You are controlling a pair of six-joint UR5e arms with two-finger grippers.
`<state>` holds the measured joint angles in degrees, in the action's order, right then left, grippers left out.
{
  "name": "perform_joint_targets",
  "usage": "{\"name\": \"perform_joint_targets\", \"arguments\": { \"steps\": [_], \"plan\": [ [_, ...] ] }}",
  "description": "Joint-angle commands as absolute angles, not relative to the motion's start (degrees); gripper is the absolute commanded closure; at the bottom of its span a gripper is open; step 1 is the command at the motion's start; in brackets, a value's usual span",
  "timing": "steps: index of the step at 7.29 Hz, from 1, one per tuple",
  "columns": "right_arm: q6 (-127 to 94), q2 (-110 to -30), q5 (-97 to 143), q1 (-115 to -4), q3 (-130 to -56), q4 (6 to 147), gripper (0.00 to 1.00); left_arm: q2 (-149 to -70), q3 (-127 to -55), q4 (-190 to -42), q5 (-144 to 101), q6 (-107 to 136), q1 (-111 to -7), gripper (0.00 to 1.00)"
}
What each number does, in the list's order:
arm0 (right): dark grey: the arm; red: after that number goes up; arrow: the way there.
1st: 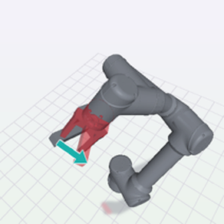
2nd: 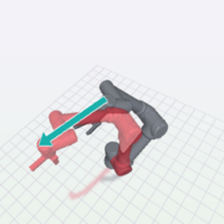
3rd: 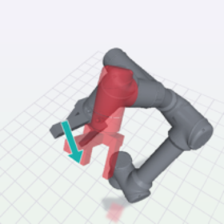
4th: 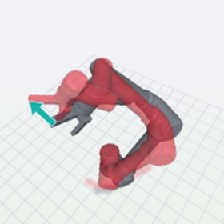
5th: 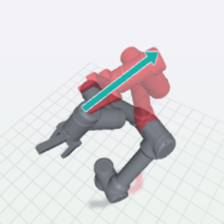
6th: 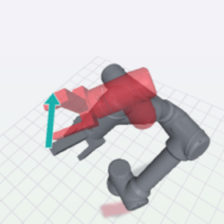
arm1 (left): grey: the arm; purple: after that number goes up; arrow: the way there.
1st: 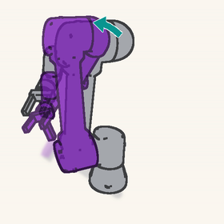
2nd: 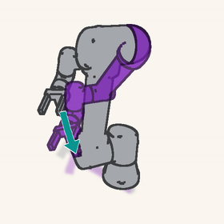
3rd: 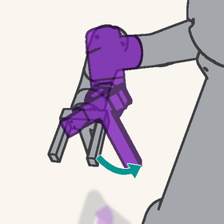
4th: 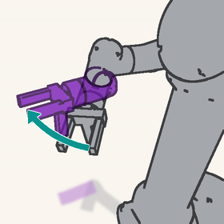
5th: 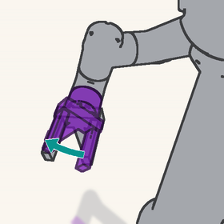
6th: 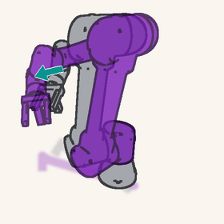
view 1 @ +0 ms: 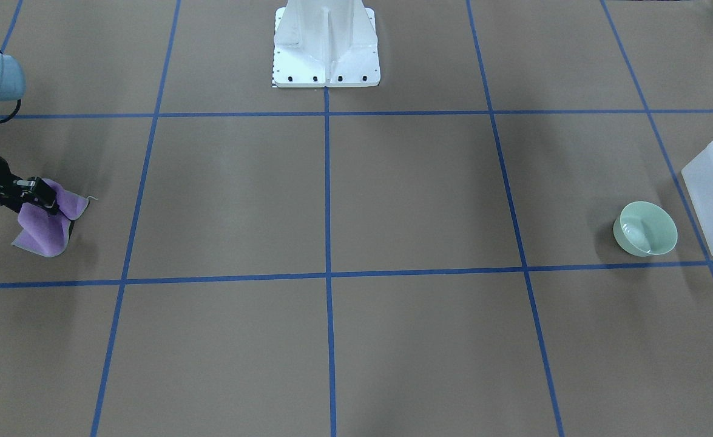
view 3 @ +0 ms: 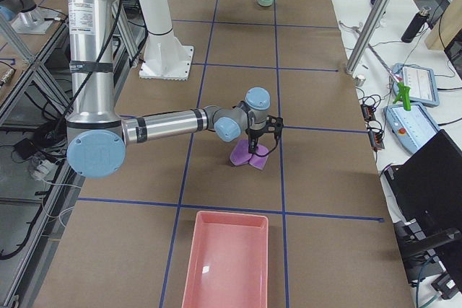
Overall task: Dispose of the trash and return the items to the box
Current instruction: 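Lift the yellow cup with the left gripper while the right reaches the cloth, then carry the cup into the clear bin while the right gripper lifts the cloth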
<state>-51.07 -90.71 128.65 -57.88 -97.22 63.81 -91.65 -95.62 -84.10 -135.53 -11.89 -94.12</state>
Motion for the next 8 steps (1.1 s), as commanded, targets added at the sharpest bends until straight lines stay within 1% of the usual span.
{"name": "perform_joint_targets", "arguments": {
  "steps": [1, 2, 3, 4, 5, 6, 7, 8],
  "plan": [
    [-51.2, -91.0, 131.4, -58.9, -99.9, 64.2, 1.0, -91.9, -84.1, -90.7, -135.6, -18.8, -97.1, 1.0],
    [-51.0, -91.1, 135.7, -64.0, -101.6, 64.9, 1.0, -91.9, -76.8, -98.3, -135.8, -18.5, -97.0, 1.0],
    [-50.3, -91.5, 139.1, -69.9, -102.0, 64.9, 1.0, -92.0, -72.7, -102.0, -135.8, -17.8, -97.0, 1.0],
    [-45.7, -95.0, 139.5, -74.3, -103.9, 65.1, 1.0, -92.0, -72.0, -102.2, -135.9, -16.5, -96.9, 1.0],
    [-36.7, -97.7, 139.7, -78.8, -103.7, 66.4, 1.0, -92.1, -69.8, -102.5, -138.0, -16.2, -96.8, 1.0],
    [-26.0, -98.3, 140.4, -84.5, -103.9, 72.4, 1.0, -92.1, -67.3, -106.1, -140.0, -14.1, -96.7, 1.0],
    [-14.6, -98.2, 141.0, -90.0, -104.1, 80.6, 1.0, -91.9, -66.4, -110.3, -140.0, -9.7, -96.0, 1.0],
    [-4.9, -97.9, 140.7, -94.8, -104.0, 88.2, 1.0, -91.9, -66.3, -110.7, -140.0, -8.8, -95.0, 1.0]
  ]
}}
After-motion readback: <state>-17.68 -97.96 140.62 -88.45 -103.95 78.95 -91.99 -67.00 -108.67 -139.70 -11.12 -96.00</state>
